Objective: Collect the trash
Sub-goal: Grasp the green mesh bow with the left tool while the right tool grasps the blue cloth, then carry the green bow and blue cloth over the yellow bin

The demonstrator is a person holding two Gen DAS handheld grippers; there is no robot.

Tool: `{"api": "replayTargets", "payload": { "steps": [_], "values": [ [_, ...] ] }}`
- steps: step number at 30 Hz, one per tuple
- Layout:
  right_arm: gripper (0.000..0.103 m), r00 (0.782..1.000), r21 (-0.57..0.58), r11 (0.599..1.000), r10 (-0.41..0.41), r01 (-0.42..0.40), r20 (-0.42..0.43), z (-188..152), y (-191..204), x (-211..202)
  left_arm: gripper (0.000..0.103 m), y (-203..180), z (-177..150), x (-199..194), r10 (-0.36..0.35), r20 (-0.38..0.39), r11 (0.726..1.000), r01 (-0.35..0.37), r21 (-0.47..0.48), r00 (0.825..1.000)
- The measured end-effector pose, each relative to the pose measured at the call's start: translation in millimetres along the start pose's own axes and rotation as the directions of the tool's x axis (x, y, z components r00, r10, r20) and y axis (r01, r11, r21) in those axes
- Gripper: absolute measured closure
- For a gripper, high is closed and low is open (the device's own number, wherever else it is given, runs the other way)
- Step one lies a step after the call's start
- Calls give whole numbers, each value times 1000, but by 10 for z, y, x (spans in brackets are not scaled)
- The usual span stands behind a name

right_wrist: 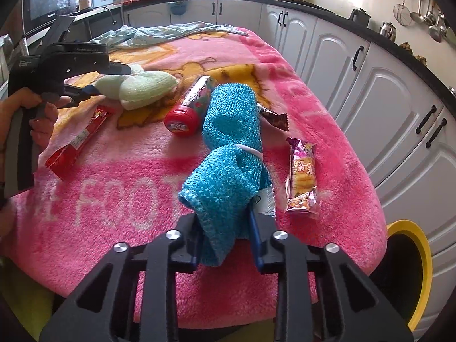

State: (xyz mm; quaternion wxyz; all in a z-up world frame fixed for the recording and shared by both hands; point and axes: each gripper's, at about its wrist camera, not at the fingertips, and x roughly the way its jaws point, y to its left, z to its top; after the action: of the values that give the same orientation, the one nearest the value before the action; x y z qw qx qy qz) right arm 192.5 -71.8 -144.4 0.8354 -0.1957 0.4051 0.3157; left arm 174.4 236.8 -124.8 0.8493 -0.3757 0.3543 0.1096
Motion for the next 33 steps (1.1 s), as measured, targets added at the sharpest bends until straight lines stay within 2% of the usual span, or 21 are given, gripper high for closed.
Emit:
{"api": "replayTargets", "payload": {
  "steps": [6,13,19,24,33],
  "values": [
    [88,999,20,999,29,-29,17,-24,-18,-67,76,-128,-8,-133,-56,15,998,56,42,998],
    [89,996,43,996,82,-84,42,-51,10,-250,77,-417,-87,-400,-121,36,983,115,143,992],
    [89,989,47,991,121,-125,81,-15,50,-468,77,-657,-154,-666,-150,75,964,129,232,986],
    [89,985,65,989,125,-133,116,11,-3,-651,77,-807,-206,-852,-184,101,949,150,277,978],
    [89,981,98,990,86,-104,171,-44,-190,-974,79,-1192,-343,-1047,-255,113,915,202,348,960]
  ]
}}
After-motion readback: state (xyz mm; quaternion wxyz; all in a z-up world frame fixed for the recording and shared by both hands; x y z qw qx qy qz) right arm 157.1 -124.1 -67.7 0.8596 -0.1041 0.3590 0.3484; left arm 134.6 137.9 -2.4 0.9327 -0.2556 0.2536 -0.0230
